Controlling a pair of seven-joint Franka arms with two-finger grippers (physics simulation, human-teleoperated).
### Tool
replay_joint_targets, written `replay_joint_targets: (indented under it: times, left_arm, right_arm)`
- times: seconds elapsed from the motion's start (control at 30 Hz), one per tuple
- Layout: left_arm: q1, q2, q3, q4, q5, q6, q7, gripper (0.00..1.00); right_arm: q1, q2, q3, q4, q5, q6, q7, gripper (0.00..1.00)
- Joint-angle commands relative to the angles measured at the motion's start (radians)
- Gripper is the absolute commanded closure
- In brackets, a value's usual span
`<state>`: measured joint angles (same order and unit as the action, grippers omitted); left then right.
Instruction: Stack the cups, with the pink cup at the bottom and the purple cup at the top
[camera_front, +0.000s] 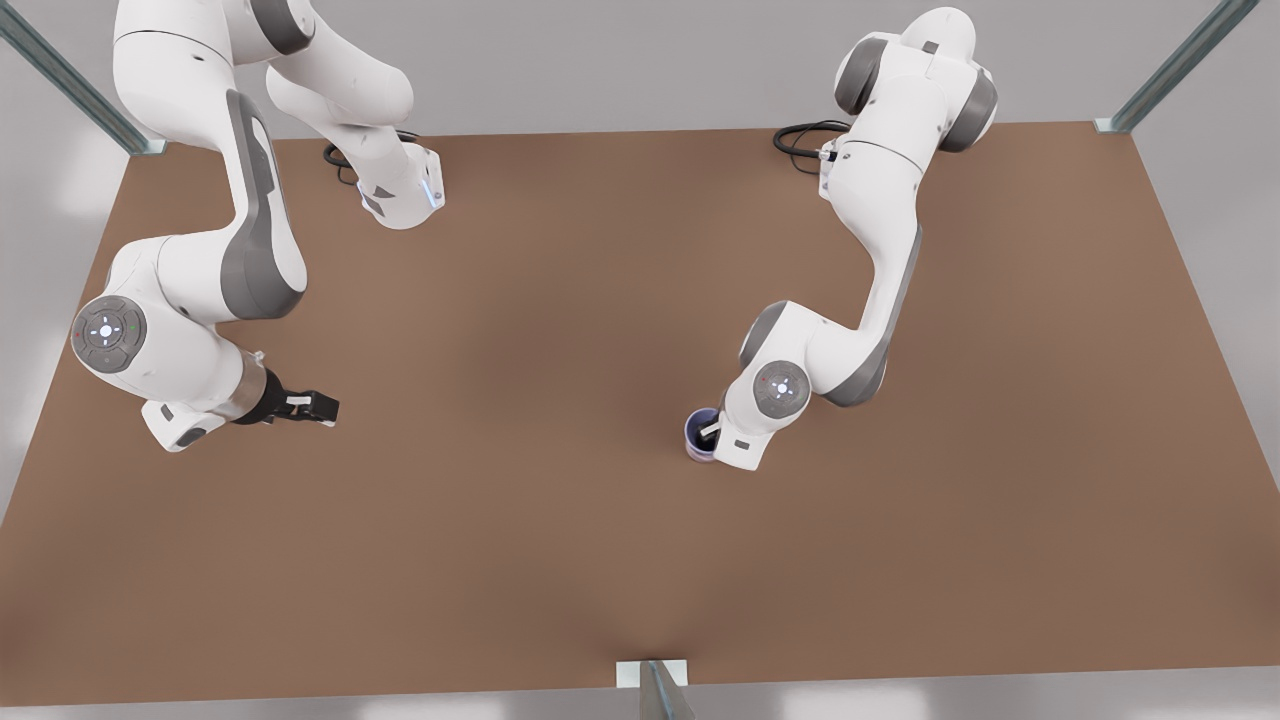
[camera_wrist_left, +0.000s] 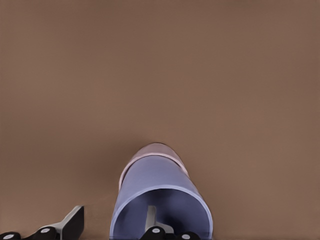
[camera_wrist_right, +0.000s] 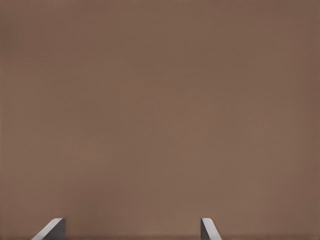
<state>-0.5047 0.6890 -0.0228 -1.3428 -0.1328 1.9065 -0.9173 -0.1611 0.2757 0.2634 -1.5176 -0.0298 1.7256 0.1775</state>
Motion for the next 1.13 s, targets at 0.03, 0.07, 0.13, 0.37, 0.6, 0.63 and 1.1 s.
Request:
replay_joint_targets:
  times: [0.03,0.07,0.13,0.37,0.6,0.63,1.1]
  left_arm:
    - [0.000,-0.003,0.000,0.001,0.004,-0.003,-0.029,0.01]
    - [0.000,-0.005,0.000,0.001,0.004,-0.004,-0.029,0.01]
    - [0.000,-0.008,0.000,0.001,0.005,-0.009,-0.029,0.01]
    - [0.002,-0.006,0.000,0.001,0.005,-0.007,-0.029,0.01]
    - [0.002,-0.071,0.000,0.004,0.001,-0.122,-0.034,0.01]
    - [0.002,-0.088,0.001,0.004,0.001,-0.155,-0.032,0.01]
    - [0.324,-0.477,0.017,-0.099,0.153,-0.463,0.808,0.00]
  right_arm:
    - [0.000,-0.001,0.000,0.000,0.002,-0.001,0.020,0.00]
    - [0.000,-0.001,0.000,0.000,0.001,0.000,0.020,0.00]
    - [0.000,-0.001,0.000,0.000,0.001,0.000,0.020,0.00]
    - [0.000,-0.001,0.000,0.000,0.001,-0.001,0.020,0.00]
    - [0.002,-0.001,0.000,0.002,0.002,-0.001,0.020,0.00]
    - [0.000,-0.001,0.000,0.000,0.001,-0.001,0.020,0.00]
    - [-0.001,-0.001,0.000,0.000,0.002,-0.003,0.020,0.00]
